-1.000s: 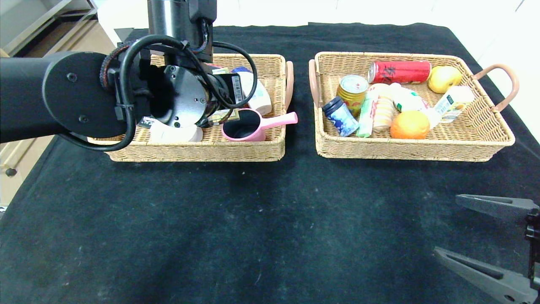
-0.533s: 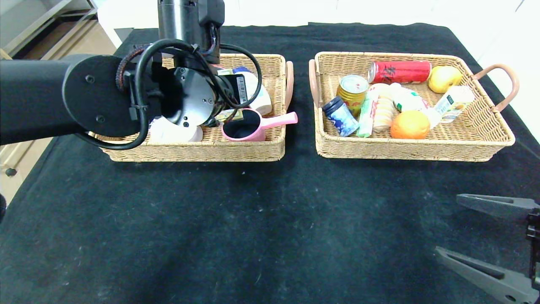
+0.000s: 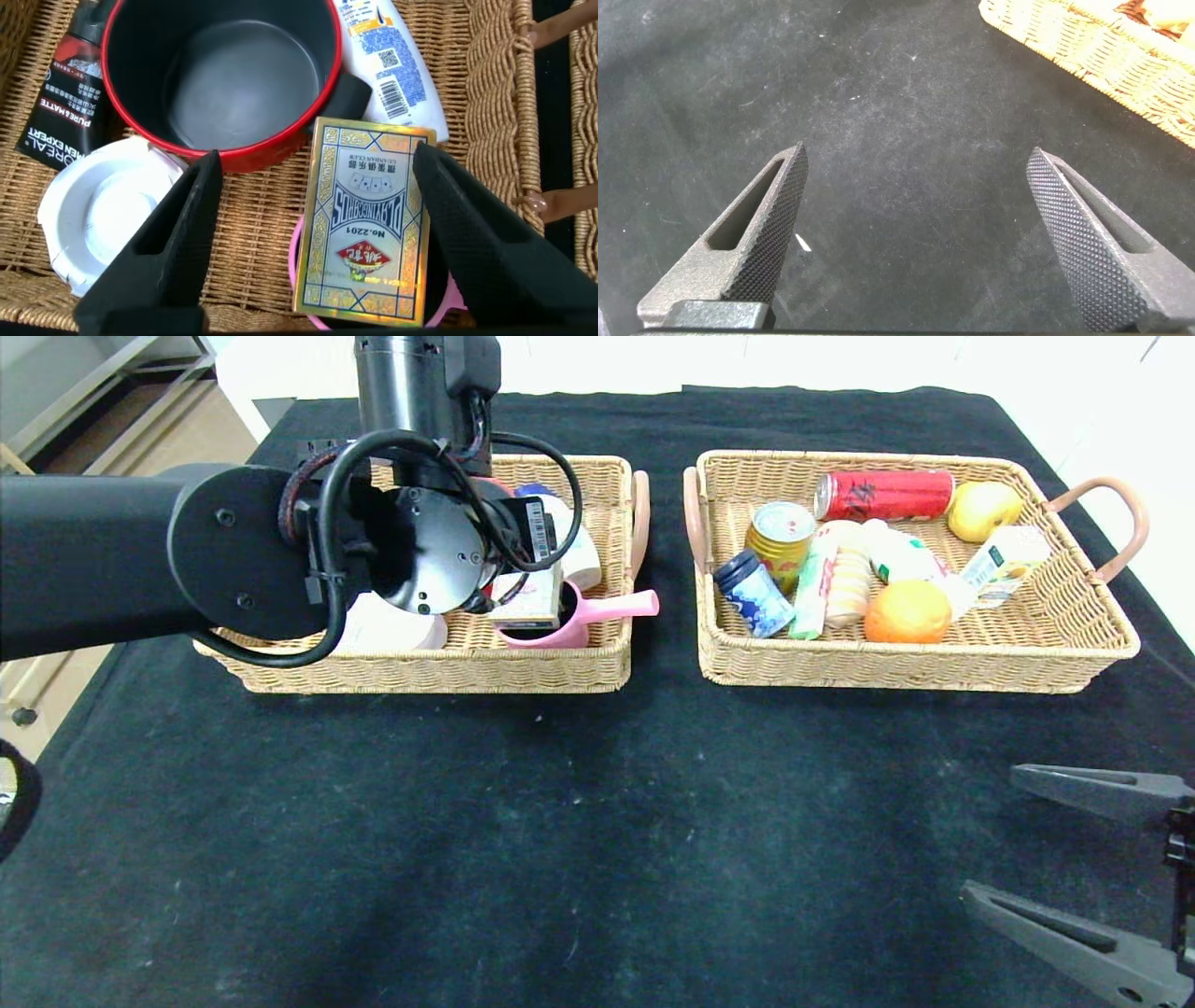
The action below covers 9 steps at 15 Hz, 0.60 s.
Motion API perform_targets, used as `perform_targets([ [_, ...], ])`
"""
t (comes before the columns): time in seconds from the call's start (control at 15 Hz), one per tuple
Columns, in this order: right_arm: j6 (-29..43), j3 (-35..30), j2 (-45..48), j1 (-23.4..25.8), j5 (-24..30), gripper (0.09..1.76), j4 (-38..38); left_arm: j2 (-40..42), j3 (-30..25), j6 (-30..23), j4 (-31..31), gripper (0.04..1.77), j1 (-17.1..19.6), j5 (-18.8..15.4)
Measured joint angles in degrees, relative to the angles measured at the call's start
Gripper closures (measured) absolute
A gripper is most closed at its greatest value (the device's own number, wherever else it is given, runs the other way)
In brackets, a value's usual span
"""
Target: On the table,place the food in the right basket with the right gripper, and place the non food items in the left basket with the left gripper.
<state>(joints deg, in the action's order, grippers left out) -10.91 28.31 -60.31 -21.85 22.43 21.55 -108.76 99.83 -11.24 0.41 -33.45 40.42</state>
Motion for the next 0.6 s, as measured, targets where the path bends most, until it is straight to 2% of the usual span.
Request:
perform_targets([
  [0.6, 0.0, 0.0, 0.0, 0.0, 0.0, 0.14, 0.0, 0.9, -0.6, 0.0, 0.7, 0.17, -0.1, 0.4],
])
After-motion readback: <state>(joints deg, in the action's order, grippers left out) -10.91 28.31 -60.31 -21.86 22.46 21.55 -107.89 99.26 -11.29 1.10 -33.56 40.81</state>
